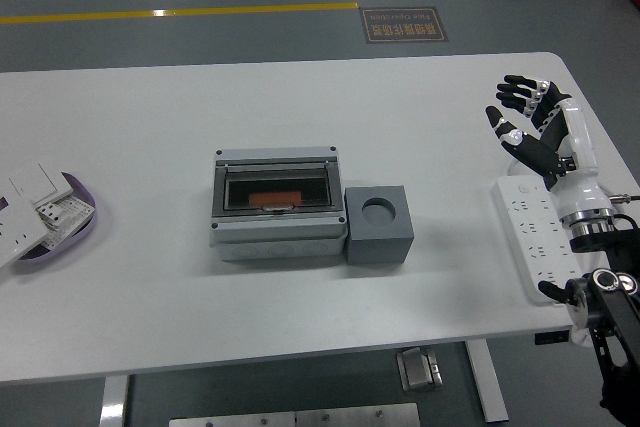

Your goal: Pick up the cylinder from the cube,place it in the box,flap close box

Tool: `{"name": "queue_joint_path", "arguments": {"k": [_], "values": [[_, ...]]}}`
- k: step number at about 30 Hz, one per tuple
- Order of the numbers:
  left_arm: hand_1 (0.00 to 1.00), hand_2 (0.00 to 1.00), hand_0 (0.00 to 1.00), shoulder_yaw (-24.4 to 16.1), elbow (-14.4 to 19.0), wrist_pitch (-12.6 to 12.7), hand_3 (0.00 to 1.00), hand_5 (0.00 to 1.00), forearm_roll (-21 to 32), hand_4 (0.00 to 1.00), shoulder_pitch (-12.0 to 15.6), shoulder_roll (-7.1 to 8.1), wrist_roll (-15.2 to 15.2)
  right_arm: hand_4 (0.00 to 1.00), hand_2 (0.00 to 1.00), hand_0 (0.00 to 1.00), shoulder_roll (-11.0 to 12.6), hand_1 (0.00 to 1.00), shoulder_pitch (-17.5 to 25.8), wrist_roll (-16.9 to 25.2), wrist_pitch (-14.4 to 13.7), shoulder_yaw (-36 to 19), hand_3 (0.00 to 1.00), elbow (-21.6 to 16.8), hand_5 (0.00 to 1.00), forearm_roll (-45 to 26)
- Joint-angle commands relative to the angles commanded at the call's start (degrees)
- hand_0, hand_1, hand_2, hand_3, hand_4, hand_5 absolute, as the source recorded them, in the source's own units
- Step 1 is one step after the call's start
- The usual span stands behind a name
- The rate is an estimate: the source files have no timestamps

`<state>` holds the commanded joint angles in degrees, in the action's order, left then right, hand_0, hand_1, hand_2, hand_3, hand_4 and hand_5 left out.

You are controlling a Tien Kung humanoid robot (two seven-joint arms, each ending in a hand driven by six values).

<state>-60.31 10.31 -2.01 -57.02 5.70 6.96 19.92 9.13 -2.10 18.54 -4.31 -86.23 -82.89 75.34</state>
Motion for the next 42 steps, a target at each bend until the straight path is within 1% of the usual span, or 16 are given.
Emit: {"name": "queue_joint_path", "arguments": {"k": [4, 9, 13, 20, 23, 28, 35, 42], "values": [[0.632, 0.601, 0.630, -0.64, 0.00, 0.12, 0.644, 0.233, -0.44, 0.709, 0.10, 0.14, 0.31, 0.787, 0.665, 0.746, -0.06, 0.674, 0.49, -0.02, -0.01, -0.56, 0.655, -0.03, 0.129, 0.02], [0.632, 0.601, 0.630, -1.72, 0.00, -0.07, 0.644, 0.233, -1.79, 0.709, -0.66, 0.03, 0.28, 0.787, 0.665, 0.746, 0.28, 0.674, 1.54, -0.02, -0.23, -0.99, 0.655, 0.07, 0.129, 0.03], [0.632, 0.601, 0.630, -2.62, 0.00, -0.11, 0.644, 0.232, -2.81, 0.709, -0.76, 0.08, 0.48, 0.787, 0.664, 0.746, 0.29, 0.676, 2.31, 0.13, -0.23, -1.18, 0.656, -0.02, 0.131, 0.05], [0.632, 0.601, 0.630, -5.79, 0.00, 0.09, 0.645, 0.233, -5.58, 0.711, -0.42, 0.60, 1.37, 0.786, 0.663, 0.747, -0.27, 0.678, 2.33, 0.33, -0.06, -1.02, 0.654, 0.18, 0.133, 0.10], [0.632, 0.601, 0.630, -6.69, 0.00, 0.08, 0.644, 0.233, -6.35, 0.710, -0.47, 0.46, 1.44, 0.787, 0.664, 0.749, -0.50, 0.677, 2.33, 0.22, -0.02, -0.56, 0.649, 0.38, 0.133, 0.14], [0.632, 0.602, 0.630, -7.15, 0.00, -0.07, 0.644, 0.233, -6.84, 0.710, -1.00, 0.08, 1.15, 0.786, 0.662, 0.748, -1.08, 0.677, 2.48, 0.06, -0.09, -0.73, 0.645, 0.74, 0.133, 0.17], [0.632, 0.602, 0.630, -7.26, 0.00, 0.24, 0.645, 0.234, -6.28, 0.711, -0.91, 0.42, 1.39, 0.786, 0.660, 0.747, -1.34, 0.675, 1.96, -0.05, -0.09, -1.22, 0.641, 0.82, 0.136, 0.58], [0.632, 0.603, 0.630, -6.84, 0.00, 0.33, 0.645, 0.234, -5.75, 0.711, -0.92, 0.34, 1.37, 0.782, 0.659, 0.745, -1.48, 0.674, 1.77, -0.02, -0.03, -1.09, 0.642, 0.73, 0.145, 0.44]]}}
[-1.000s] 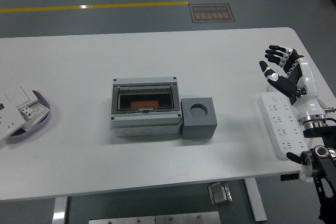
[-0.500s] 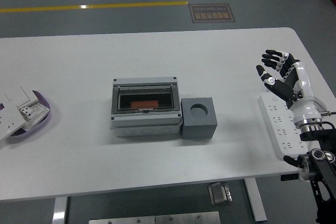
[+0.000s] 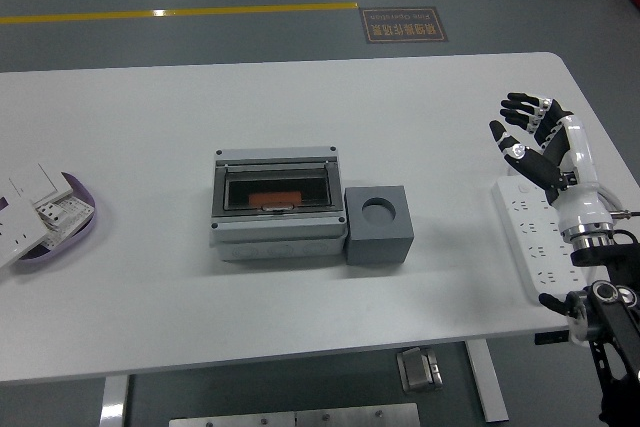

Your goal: Pick up the cylinder from the cube,place it in the box,flap close box

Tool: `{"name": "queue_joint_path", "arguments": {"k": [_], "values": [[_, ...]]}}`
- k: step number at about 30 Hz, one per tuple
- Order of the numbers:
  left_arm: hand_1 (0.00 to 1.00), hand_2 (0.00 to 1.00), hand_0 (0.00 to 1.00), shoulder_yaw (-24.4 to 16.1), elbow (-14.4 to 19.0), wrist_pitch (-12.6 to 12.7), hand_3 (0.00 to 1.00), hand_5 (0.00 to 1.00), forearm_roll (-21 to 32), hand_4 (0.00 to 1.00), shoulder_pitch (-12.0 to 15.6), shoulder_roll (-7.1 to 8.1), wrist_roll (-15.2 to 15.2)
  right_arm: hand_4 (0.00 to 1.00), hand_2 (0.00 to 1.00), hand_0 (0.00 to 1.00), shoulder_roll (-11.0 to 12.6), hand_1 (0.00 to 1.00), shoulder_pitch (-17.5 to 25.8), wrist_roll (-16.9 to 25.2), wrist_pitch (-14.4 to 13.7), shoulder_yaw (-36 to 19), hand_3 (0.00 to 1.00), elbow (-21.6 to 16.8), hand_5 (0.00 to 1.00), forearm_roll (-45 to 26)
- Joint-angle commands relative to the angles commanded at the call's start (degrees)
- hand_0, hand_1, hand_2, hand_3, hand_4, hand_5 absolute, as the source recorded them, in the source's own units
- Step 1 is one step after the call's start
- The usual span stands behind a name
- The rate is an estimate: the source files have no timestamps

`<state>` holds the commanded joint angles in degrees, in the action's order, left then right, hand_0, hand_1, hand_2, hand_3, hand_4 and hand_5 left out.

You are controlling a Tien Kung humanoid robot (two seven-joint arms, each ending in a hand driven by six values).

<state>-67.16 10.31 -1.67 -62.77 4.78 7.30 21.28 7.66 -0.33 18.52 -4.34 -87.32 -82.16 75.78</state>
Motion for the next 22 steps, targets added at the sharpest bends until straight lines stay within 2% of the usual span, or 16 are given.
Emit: {"name": "queue_joint_path", "arguments": {"k": [22], "values": [[0.632, 0.602, 0.631, 0.63, 0.00, -0.01, 0.645, 0.235, 0.57, 0.712, -0.13, -0.61, -0.26, 0.776, 0.657, 0.744, -0.47, 0.672, -1.30, 0.18, 0.59, 3.17, 0.639, 0.84, 0.156, -2.98]]}}
